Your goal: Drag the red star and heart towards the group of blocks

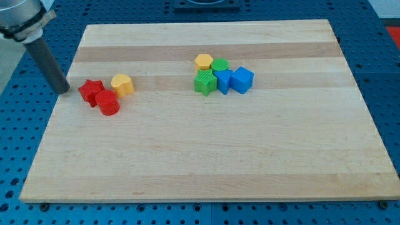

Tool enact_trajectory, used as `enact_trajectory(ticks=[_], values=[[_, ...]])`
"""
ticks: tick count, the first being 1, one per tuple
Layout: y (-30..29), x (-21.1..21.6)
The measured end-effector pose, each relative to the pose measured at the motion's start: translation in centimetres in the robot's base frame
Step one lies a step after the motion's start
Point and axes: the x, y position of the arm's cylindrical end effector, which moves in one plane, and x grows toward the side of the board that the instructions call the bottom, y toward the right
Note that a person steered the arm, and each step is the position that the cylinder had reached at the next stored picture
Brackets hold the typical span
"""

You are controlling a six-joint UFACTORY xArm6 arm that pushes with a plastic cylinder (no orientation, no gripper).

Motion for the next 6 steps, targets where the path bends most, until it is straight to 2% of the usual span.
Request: enact_trajectory(ticks=[2,3,6], values=[[2.1,2.1],[2.7,1.7],[10.5,-0.4]])
